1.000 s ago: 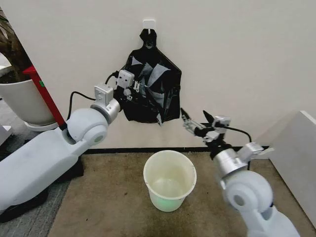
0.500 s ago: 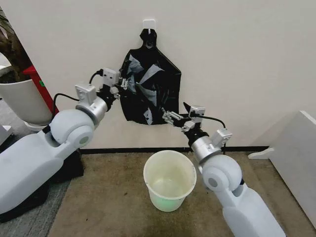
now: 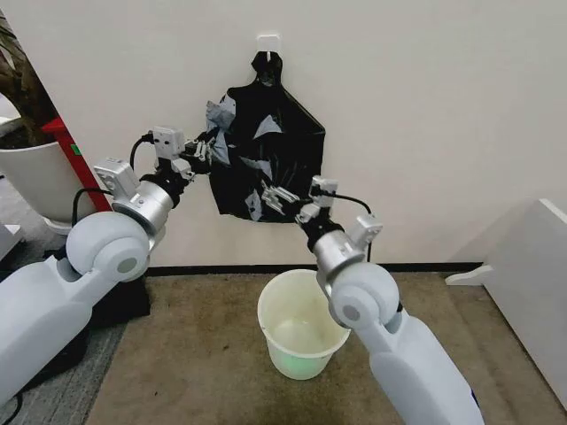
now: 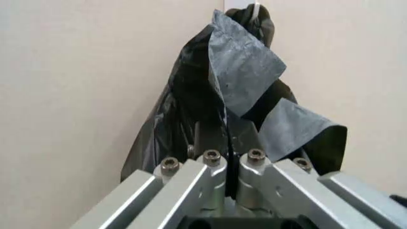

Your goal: Place the garbage bag over the trash bin.

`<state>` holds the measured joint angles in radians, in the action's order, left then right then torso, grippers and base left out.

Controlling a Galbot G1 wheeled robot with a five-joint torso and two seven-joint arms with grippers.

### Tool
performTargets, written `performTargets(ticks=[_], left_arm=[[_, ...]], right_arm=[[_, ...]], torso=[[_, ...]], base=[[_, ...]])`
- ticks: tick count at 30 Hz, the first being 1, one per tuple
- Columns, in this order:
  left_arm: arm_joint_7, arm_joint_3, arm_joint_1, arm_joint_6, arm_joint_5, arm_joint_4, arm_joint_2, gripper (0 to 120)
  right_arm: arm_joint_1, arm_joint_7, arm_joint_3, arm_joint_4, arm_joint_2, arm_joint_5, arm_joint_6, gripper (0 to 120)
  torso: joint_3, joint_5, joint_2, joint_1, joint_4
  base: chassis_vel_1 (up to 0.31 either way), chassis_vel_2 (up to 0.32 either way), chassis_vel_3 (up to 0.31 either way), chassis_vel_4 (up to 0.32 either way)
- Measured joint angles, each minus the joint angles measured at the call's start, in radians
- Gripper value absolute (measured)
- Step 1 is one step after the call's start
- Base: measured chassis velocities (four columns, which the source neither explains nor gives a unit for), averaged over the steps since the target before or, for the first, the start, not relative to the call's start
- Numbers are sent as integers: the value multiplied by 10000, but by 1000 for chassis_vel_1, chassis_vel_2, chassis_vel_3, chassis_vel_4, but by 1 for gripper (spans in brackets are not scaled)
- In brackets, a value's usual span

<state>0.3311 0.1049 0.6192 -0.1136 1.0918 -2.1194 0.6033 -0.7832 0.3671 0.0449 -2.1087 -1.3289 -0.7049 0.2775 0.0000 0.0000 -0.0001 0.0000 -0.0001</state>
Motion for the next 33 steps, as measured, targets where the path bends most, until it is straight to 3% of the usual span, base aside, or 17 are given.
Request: performTargets(ticks=[12, 22, 26, 33], left_arm=[[-171, -57, -85, 22, -104, 128, 205, 0], [-308, -82, -88, 16, -223, 137, 218, 0], [-354, -82, -60, 12, -312, 76, 222, 0], [-450, -52, 86, 13, -419, -43, 202, 0]], right_arm=[[765, 194, 827, 548, -233, 2306, 999, 100], [1243, 614, 1209, 1137, -509, 2943, 1503, 97], [1407, 846, 1249, 1521, -643, 3658, 1687, 84], [1455, 927, 1203, 1771, -624, 4298, 1789, 75]], torso=[[0, 0, 0, 0, 0], [0, 0, 0, 0, 1], [0, 0, 0, 0, 1], [0, 0, 0, 0, 0]], base=[[0, 0, 0, 0], [0, 0, 0, 0], [0, 0, 0, 0], [0, 0, 0, 0]])
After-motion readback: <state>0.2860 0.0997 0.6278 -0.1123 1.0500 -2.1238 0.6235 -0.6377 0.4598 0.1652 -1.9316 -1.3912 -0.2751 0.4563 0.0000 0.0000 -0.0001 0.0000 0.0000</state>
